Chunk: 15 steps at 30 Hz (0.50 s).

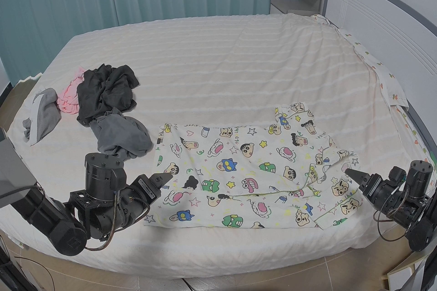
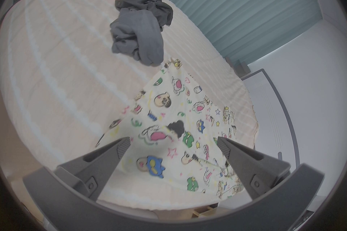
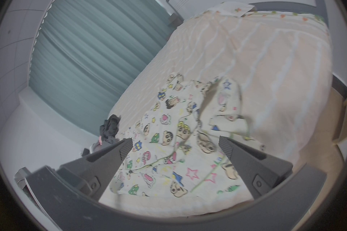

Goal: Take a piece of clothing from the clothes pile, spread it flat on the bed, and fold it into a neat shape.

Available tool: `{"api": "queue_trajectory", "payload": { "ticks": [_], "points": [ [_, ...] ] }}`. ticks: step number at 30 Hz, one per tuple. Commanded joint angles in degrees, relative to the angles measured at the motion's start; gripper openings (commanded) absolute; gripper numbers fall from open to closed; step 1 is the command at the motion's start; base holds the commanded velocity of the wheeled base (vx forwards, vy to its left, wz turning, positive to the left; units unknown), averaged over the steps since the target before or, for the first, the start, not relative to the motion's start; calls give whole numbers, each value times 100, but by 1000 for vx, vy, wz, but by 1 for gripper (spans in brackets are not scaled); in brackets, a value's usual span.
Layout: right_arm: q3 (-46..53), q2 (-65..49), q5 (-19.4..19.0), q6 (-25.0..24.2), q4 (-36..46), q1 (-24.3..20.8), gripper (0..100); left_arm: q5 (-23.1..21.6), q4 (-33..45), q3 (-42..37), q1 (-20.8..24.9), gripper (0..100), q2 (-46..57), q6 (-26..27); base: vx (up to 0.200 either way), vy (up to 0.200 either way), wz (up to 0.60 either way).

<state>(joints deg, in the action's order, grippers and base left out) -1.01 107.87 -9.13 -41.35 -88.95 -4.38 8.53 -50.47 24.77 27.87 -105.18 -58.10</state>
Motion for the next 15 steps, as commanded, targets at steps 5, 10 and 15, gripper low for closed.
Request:
{"api": "queue_trajectory", "payload": {
  "ticks": [5, 10, 15],
  "points": [
    [-101, 366, -476, 13, -43, -336, 100, 17, -7, 28, -1, 100, 85, 132, 0, 0, 0],
    [-162, 568, -484, 13, -61, -327, 100, 26, 11, 19, 8, 100, 147, 185, 0, 0, 0],
    [5, 647, -537, 31, -61, -345, 100, 70, 20, 1, 8, 100, 208, 185, 0, 0, 0]
  ]
}}
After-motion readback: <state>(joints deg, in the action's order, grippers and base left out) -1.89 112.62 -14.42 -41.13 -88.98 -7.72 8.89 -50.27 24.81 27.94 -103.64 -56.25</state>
